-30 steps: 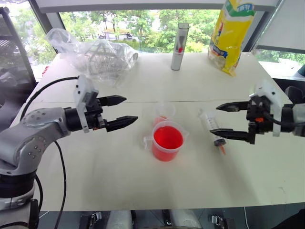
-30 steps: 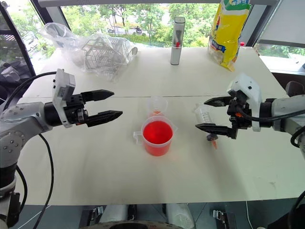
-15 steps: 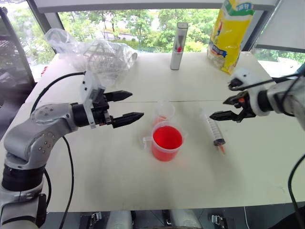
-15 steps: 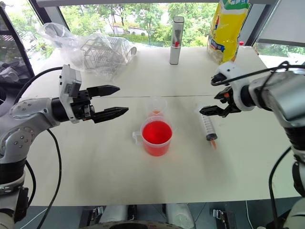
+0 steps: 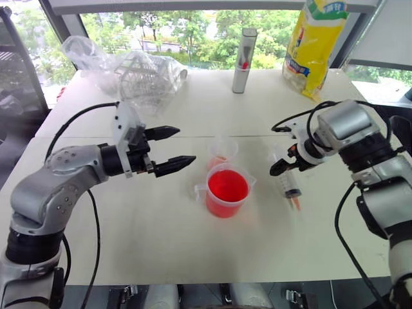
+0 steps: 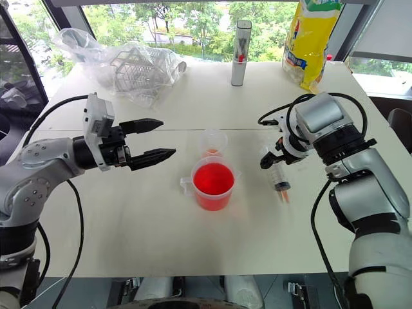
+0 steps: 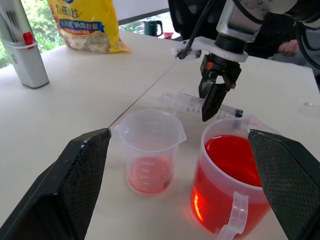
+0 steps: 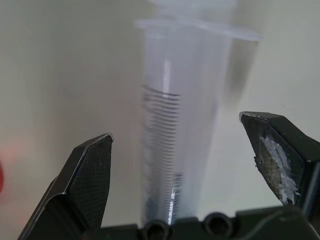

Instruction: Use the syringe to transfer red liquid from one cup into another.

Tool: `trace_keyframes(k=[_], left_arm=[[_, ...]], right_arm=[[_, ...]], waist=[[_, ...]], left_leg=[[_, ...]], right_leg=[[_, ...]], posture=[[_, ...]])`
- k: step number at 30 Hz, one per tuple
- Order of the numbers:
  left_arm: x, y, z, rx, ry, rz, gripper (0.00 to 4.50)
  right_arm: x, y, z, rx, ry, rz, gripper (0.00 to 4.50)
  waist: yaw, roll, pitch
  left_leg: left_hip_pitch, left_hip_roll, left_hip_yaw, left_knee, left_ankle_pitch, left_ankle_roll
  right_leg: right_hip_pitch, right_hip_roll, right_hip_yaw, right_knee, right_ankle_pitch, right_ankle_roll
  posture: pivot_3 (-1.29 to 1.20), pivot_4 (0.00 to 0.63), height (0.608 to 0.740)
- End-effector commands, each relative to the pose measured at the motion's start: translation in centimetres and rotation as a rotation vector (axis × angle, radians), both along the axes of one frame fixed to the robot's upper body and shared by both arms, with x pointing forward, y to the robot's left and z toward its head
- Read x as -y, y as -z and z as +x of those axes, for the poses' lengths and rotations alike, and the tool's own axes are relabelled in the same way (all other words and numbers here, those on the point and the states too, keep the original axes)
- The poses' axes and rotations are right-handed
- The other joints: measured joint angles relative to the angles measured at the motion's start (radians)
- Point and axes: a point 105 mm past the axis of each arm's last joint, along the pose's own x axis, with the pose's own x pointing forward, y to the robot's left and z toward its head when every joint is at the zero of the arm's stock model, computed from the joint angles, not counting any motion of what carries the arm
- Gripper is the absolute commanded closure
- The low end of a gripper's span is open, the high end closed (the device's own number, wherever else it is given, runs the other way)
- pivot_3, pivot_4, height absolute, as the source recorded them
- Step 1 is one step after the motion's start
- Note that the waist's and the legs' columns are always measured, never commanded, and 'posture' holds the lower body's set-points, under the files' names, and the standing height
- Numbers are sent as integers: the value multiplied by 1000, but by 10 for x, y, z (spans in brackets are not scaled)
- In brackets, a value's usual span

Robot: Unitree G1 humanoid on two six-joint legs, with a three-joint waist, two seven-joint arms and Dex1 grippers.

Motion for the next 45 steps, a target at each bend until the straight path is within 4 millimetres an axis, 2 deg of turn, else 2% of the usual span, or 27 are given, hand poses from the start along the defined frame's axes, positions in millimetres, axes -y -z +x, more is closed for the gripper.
trace_keyframes(k=[1,8,11,13,15,16,19,22,25,28,29,31,33,35,36,38,39,41,45], left_arm=[[-2,-12,-5,66,-7,6,0],[-3,-13,-4,69,-11,11,0],[-3,-13,-2,72,-12,14,0],[-3,-13,-2,72,-12,17,0],[-4,-12,-2,73,-12,19,0],[-4,-12,-2,74,-12,21,0],[-4,-13,-1,75,-11,19,0],[-5,-15,0,83,-13,16,0],[-6,-22,2,92,-18,-4,0],[-7,-27,6,103,-13,-11,0],[-7,-29,7,109,-7,-12,0],[-5,-33,10,122,5,-15,0],[-3,-38,13,133,23,-21,0],[1,-43,14,143,54,-24,0],[3,-46,14,150,72,-24,0],[8,-54,15,162,113,-33,0],[11,-58,15,168,132,-38,0],[13,-63,16,174,158,-48,0],[21,-77,13,183,230,-72,0]], right_arm=[[3,-5,6,24,43,-9,62],[-4,2,8,15,47,1,62],[-6,4,8,14,53,8,866],[-6,4,7,8,58,17,1808],[-6,4,6,7,57,23,2940],[-5,4,6,9,57,27,3109],[-5,-1,7,38,50,44,3113],[-11,-36,19,221,-26,91,3113],[-17,-88,33,490,-112,149,3113],[-28,-127,33,723,-224,217,3113],[-35,-144,32,855,-284,242,3113],[-48,-170,19,1038,-385,335,3113],[-63,-183,1,1082,-476,482,3113],[-79,-198,-27,1118,-594,692,3113],[-85,-199,-44,1124,-687,739,3113],[-98,-189,-76,1105,-867,789,3113],[-101,-184,-85,1091,-910,801,3113],[-104,-176,-94,1065,-936,839,3113],[-114,-148,-120,1003,-1036,909,3113]], waist=[[-1,0,0],[-3,0,0],[-3,0,0],[-3,0,0],[-3,0,-1],[-3,0,-1],[-3,0,-1],[-2,1,0],[-1,1,0],[0,1,0],[0,1,0],[0,0,0],[-1,0,0],[-1,1,0],[-1,1,0],[3,1,0],[6,0,-1],[7,0,-1],[2,0,-1]], left_leg=[[0,0,0,0,0,0],[0,0,0,0,0,0],[1,0,0,0,0,0],[1,0,0,0,0,0],[1,0,0,0,0,0],[1,0,0,0,0,0],[1,0,0,0,0,0],[0,0,0,0,0,0],[0,0,0,0,0,0],[0,-1,0,-1,0,0],[0,0,-1,-1,0,0],[0,0,-1,-1,0,0],[0,0,-1,-1,0,0],[0,0,-1,-1,0,0],[0,0,-1,-1,0,0],[0,0,-1,0,0,0],[1,1,-2,-1,0,0],[0,1,-2,-1,0,0],[1,0,-3,1,0,0]], right_leg=[[0,0,0,0,0,0],[0,1,0,1,0,0],[0,1,0,1,0,0],[0,1,0,1,0,0],[0,1,0,1,0,0],[0,1,0,1,0,0],[0,1,0,1,0,0],[0,1,0,1,0,0],[-1,1,-1,2,0,0],[-1,1,-1,1,0,0],[-1,1,-2,1,0,0],[0,2,-2,1,0,0],[0,2,-2,1,0,0],[0,1,-2,2,0,0],[1,1,-2,2,0,0],[1,1,-3,2,0,0],[2,1,-3,1,0,0],[4,1,-6,0,0,0],[5,0,-5,0,1,1]], posture=[[0,150,740],[0,150,740],[0,150,740],[0,150,740],[0,150,740],[0,150,740],[0,150,740],[0,150,740],[0,150,740],[0,150,740],[0,150,740],[0,150,740],[0,150,740],[0,150,740],[0,150,740],[0,150,740],[0,150,740],[0,150,740],[0,150,740]])
